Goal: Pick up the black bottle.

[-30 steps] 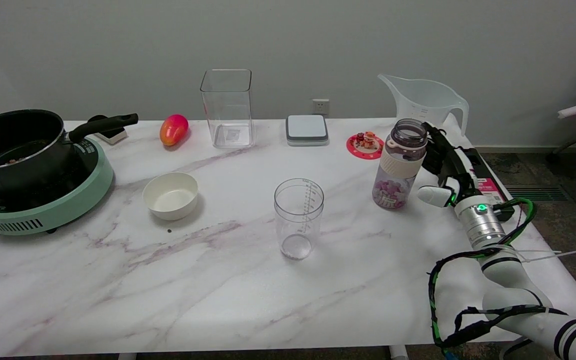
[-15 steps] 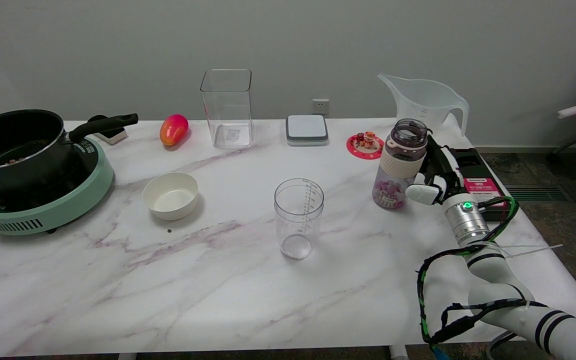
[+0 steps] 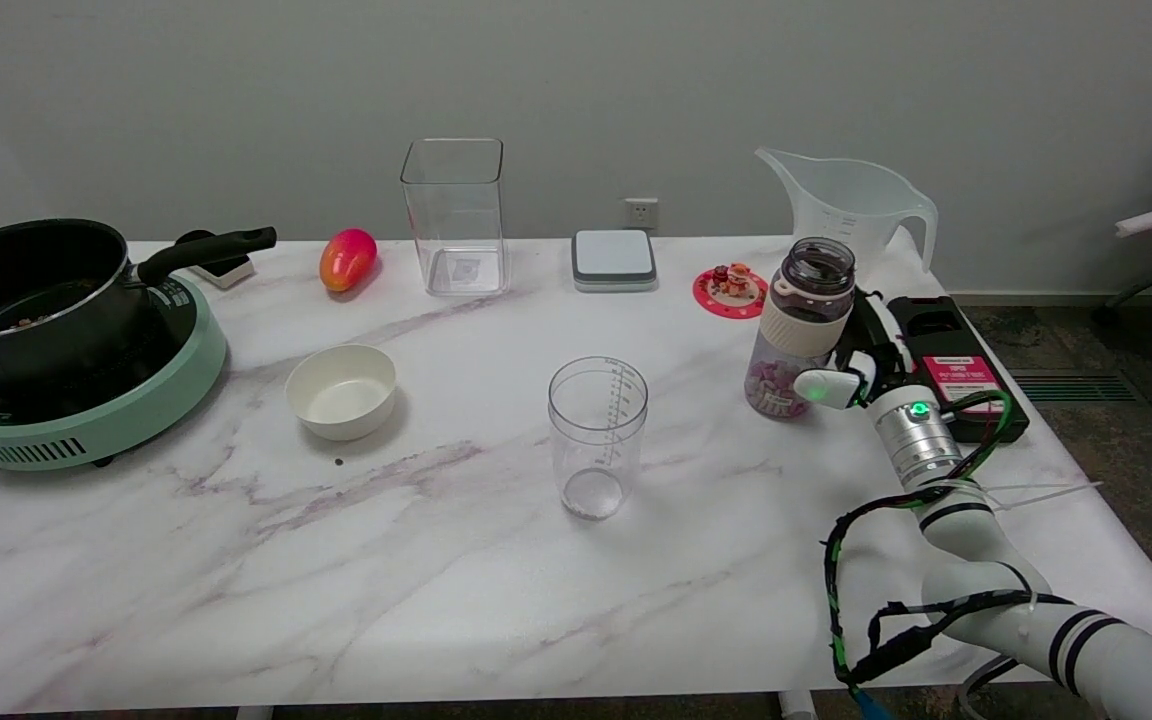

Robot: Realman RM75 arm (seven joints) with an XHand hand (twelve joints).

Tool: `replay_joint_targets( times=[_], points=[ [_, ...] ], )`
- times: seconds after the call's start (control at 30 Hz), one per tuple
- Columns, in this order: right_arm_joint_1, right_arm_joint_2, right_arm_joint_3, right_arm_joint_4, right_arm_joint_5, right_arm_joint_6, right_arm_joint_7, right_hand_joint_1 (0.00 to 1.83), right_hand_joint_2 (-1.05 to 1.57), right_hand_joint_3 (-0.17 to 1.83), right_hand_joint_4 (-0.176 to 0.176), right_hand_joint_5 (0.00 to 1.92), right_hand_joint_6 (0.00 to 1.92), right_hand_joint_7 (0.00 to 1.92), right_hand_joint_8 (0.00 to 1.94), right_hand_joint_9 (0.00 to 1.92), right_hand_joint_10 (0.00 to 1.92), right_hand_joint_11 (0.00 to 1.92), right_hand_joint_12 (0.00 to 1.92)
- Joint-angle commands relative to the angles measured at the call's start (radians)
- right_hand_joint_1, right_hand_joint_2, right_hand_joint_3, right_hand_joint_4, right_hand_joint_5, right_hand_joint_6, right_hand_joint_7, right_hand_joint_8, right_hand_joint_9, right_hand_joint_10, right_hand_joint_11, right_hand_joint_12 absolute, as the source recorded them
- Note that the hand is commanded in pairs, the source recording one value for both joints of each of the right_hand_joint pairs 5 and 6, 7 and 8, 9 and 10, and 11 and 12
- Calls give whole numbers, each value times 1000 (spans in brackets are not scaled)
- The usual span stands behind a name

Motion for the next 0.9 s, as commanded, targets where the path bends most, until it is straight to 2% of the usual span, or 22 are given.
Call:
replay_joint_targets(
  times=[0.03,0.17,0.37,0.53,0.63,0.9],
  points=[
    [36,-18,-25,-47,-9,8,11,1261,-844,1123,0,219,219,501,501,503,503,542,542],
    [44,-18,-34,-56,-9,7,10,1290,-728,1043,0,269,269,521,521,509,509,531,531],
    [50,-26,-35,-66,-9,3,12,1323,-587,1064,0,334,334,559,559,515,515,516,516],
    [50,-26,-35,-70,-9,-1,10,1365,-314,992,0,386,386,694,694,517,517,500,500],
    [50,-28,-35,-73,-9,-2,10,1392,-101,903,0,427,427,768,768,526,526,604,604],
    [52,-34,-32,-77,-2,-12,7,1456,424,609,0,570,570,916,916,876,876,724,724]
  ],
)
